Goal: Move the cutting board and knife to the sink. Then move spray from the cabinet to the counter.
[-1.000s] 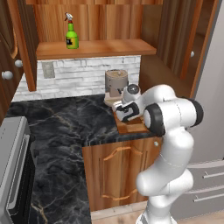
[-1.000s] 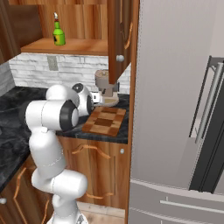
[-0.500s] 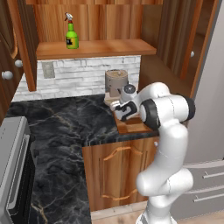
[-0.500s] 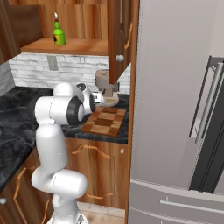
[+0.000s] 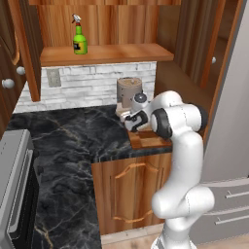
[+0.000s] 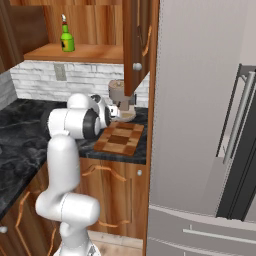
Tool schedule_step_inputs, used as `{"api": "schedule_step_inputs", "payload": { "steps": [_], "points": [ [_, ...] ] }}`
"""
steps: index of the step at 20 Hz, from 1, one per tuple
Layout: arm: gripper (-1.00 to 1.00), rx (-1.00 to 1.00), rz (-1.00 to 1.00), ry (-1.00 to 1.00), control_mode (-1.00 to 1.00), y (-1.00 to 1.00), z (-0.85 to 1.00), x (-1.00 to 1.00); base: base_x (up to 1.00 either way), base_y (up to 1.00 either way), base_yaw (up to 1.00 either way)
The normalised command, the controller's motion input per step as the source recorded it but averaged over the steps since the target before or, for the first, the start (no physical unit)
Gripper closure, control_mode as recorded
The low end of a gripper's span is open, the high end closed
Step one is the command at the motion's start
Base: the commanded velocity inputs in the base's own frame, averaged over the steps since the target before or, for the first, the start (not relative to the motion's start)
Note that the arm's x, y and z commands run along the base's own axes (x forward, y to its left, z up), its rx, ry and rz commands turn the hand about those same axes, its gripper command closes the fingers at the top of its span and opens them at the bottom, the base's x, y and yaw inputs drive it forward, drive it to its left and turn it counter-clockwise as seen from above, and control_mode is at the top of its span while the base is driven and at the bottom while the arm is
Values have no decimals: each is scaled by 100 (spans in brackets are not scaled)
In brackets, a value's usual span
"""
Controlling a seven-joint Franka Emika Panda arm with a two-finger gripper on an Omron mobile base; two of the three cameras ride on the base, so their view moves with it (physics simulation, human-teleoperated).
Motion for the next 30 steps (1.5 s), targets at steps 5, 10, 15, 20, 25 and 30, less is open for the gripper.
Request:
{"api": "schedule_step_inputs", "payload": {
  "steps": [5, 10, 15, 20, 25, 30],
  "points": [
    [-100, 3, 0, 0, -100, 0, -16, 38, 0, 0, 0],
    [-100, 4, 0, 0, -100, 0, -20, 37, 0, 0, 0],
    [-100, 3, 0, 0, -100, 0, -19, 37, 0, 0, 0],
    [-100, 1, 0, 0, -100, 0, -16, 39, 0, 0, 0],
    [-100, 0, 0, 0, -100, 0, -13, 39, 0, 0, 0],
    [-100, 0, 0, 0, -100, 0, -15, 40, 0, 0, 0]
  ]
}}
